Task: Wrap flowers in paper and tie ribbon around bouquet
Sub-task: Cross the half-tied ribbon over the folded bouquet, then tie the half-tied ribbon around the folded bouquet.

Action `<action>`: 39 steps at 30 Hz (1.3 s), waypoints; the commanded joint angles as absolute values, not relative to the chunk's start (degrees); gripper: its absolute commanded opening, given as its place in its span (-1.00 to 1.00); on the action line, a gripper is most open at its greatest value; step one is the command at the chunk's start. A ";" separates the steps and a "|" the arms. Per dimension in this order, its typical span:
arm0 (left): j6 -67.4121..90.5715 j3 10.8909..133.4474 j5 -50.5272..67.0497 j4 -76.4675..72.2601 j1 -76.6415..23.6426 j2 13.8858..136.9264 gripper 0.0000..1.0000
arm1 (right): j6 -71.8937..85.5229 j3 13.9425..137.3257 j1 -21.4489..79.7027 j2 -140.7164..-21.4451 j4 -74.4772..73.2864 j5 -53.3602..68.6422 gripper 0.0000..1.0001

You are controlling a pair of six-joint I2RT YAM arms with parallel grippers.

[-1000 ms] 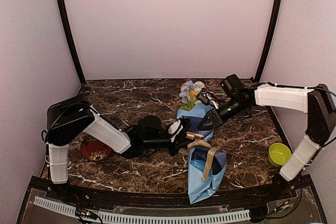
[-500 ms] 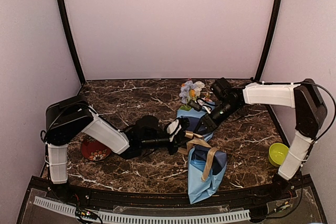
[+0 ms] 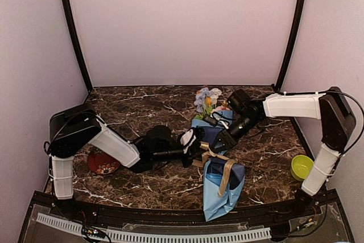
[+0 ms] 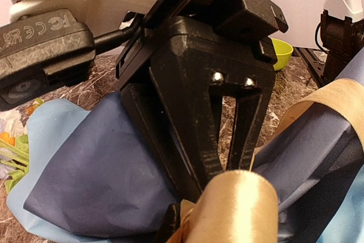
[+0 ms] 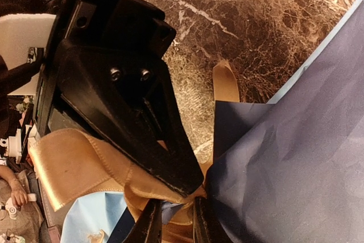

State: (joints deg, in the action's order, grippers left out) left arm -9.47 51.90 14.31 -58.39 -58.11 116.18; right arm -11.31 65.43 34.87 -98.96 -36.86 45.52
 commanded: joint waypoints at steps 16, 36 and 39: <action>-8.70 51.28 15.89 -60.65 -58.36 113.47 -1.00 | -9.59 67.60 35.78 -97.20 -35.04 39.44 -1.00; -7.13 51.33 18.85 -58.28 -58.33 108.22 -0.17 | -8.45 67.14 36.13 -95.58 -34.28 39.25 -1.00; -6.90 51.54 19.21 -57.89 -58.31 107.98 -0.54 | -8.15 67.01 36.12 -95.16 -34.12 38.77 -1.00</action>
State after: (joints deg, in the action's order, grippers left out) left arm -7.22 51.66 17.61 -58.30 -58.08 110.59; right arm -8.86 66.22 35.68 -97.30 -35.77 39.29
